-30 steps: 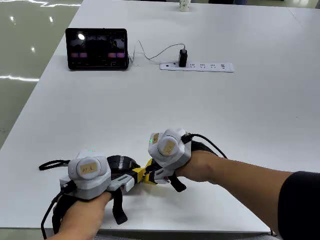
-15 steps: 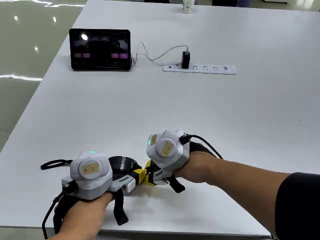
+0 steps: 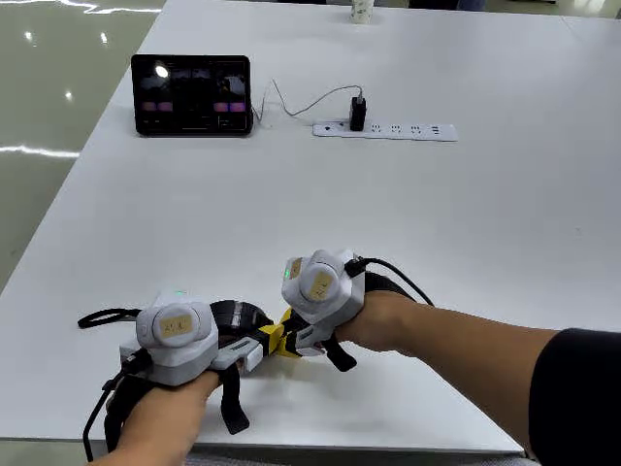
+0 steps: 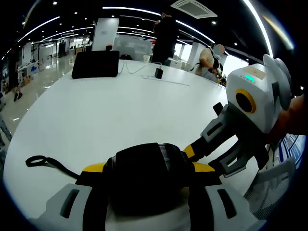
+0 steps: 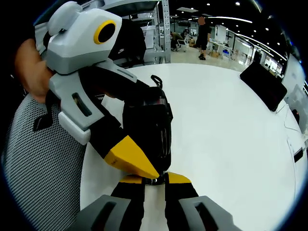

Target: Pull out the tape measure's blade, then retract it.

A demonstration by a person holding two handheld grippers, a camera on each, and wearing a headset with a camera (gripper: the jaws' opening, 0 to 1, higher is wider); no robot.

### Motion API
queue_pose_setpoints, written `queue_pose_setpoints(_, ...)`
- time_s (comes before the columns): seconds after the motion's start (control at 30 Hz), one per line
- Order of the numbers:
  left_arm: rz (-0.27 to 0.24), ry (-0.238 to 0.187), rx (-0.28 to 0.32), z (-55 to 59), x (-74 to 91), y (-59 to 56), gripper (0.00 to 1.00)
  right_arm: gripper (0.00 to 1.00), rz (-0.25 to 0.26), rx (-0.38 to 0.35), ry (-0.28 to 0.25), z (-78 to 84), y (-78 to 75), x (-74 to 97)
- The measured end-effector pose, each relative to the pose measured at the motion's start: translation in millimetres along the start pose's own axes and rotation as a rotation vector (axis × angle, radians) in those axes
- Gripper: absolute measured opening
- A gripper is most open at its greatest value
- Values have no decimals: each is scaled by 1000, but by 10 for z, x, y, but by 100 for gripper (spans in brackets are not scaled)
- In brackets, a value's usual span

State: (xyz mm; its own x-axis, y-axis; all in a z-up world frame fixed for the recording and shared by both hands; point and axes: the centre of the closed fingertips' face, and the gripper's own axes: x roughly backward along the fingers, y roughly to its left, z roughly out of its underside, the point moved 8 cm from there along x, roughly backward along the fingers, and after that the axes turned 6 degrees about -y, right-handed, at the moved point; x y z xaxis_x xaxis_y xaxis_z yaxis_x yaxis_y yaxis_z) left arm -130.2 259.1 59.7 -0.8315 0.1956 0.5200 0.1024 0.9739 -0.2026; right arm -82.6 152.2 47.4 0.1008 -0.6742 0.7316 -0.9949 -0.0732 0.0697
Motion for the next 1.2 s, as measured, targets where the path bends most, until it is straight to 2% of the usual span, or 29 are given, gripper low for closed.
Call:
queue_pose_setpoints(0.2,2,7,-12,-7,-7,-2,64,15,36,36,14,14,20,34)
queue_pose_setpoints(0.5,24,19,-10,-27,3,11,63,15,55,15,2,79,31,205)
queue_pose_setpoints(0.57,34,19,-33,-52,15,14,62,15,62,13,-7,95,46,259)
queue_pose_setpoints(0.73,68,18,-51,-113,49,40,60,16,80,10,-27,146,91,393)
queue_pose_setpoints(0.87,96,19,-55,-154,77,83,63,17,100,9,-44,174,119,527)
queue_pose_setpoints(0.9,109,19,-47,-168,89,92,63,17,105,5,-52,184,125,566)
queue_pose_setpoints(0.93,147,15,-23,-187,108,79,61,17,113,-1,-61,200,129,612)
queue_pose_setpoints(0.97,168,20,-35,-193,121,89,60,18,121,-6,-65,220,133,647)
queue_pose_setpoints(1.03,178,25,-74,-209,144,115,64,18,137,-22,-58,306,143,718)
queue_pose_setpoints(1.13,222,46,-76,-212,171,132,76,19,162,-42,-54,435,143,821)
queue_pose_setpoints(1.2,253,52,-98,-218,200,133,80,21,180,-82,-61,497,156,916)
